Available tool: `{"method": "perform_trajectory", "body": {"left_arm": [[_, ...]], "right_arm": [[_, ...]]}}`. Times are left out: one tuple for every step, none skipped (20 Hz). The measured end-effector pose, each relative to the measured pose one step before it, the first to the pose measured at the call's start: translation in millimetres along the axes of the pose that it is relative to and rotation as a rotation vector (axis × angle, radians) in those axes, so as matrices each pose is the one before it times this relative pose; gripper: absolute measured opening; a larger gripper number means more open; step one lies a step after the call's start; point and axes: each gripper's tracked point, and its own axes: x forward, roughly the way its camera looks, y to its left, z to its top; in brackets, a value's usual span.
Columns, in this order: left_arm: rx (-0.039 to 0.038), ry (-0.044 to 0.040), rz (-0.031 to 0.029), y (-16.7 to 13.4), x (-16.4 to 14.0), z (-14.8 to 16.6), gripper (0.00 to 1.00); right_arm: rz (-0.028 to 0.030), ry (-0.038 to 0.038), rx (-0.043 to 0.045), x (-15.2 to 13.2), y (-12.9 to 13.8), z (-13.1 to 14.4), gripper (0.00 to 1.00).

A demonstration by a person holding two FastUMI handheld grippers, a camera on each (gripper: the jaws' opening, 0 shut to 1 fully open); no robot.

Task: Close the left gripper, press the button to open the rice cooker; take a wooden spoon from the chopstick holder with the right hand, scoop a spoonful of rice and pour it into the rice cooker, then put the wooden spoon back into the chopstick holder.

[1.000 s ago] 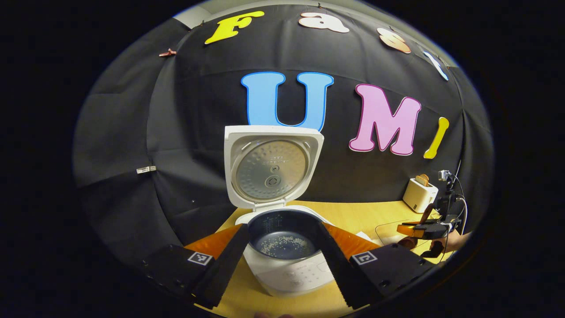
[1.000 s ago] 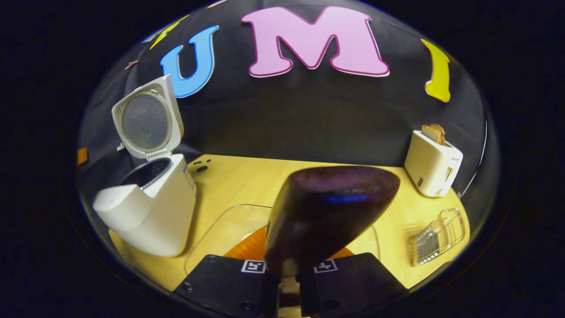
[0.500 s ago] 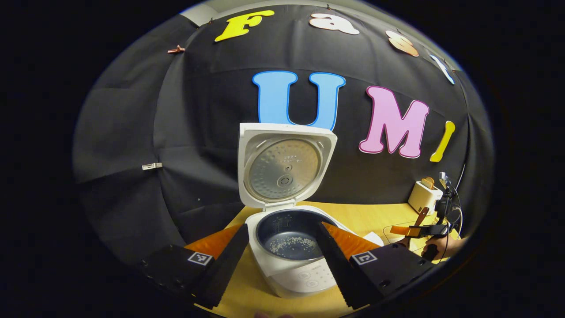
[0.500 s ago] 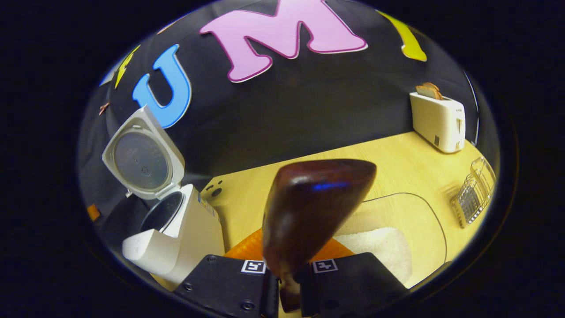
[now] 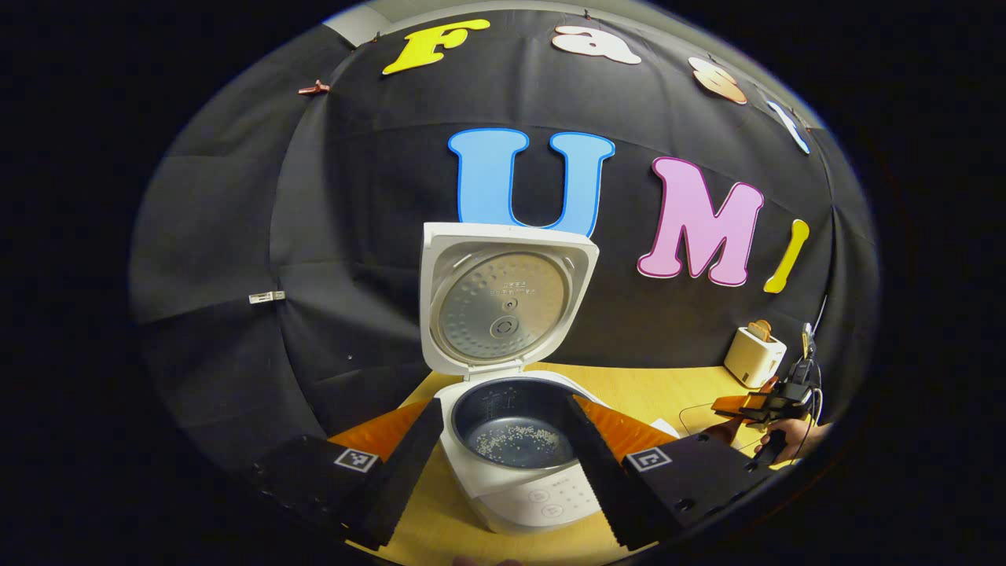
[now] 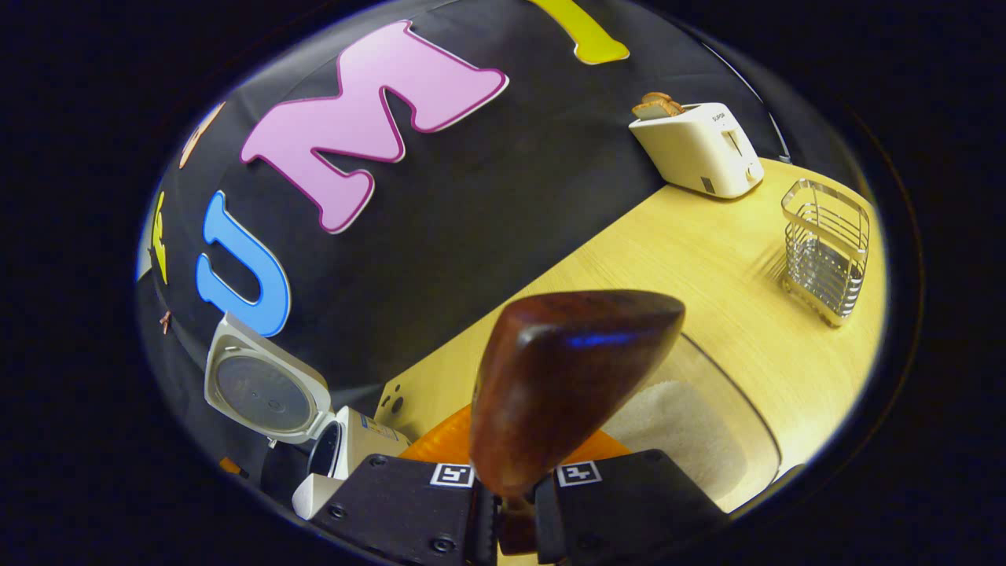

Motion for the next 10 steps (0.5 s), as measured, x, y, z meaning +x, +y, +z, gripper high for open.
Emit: {"method": "perform_trajectory", "body": {"left_arm": [[0.00110,-0.00224,-0.00273,-0.75,-0.06,0.08,0.99],[-0.00012,-0.00073,-0.00145,-0.89,0.36,0.54,0.98],[-0.00181,-0.00080,-0.00126,-0.96,0.03,-0.31,0.98],[-0.00351,-0.00297,-0.00126,-0.78,0.25,1.19,0.98],[-0.00235,-0.00296,-0.00171,-1.48,0.70,0.70,0.99],[0.00077,-0.00533,-0.00103,-0.20,-0.20,1.76,0.99],[0.00247,-0.00364,-0.00059,-1.16,-0.35,0.60,0.99],[0.00080,-0.00402,-0.00160,0.15,0.19,0.60,0.98],[0.00054,-0.00456,0.00012,-0.84,0.47,0.80,0.98],[0.00037,-0.00499,0.00065,0.46,-0.56,0.94,0.99]], "right_arm": [[0.00884,-0.00886,0.01727,-1.69,0.39,6.75,0.23],[0.00930,-0.00860,0.01619,-2.55,0.89,7.93,0.23],[0.00386,-0.01116,0.01153,-2.78,0.24,8.89,0.23],[0.00675,-0.00898,0.00807,-1.20,0.76,7.89,0.23],[0.00881,-0.00350,0.00384,-2.39,5.55,7.50,0.23],[0.01166,0.00225,-0.00499,-3.24,6.26,5.84,0.23],[0.01580,0.00080,-0.00842,-3.27,8.88,4.67,0.23],[0.01321,0.00027,-0.00227,-2.66,8.28,5.45,0.23],[0.01341,0.00024,0.00857,-0.88,8.76,2.61,0.23],[0.01363,0.00226,0.02001,0.45,11.22,3.22,0.23]]}}
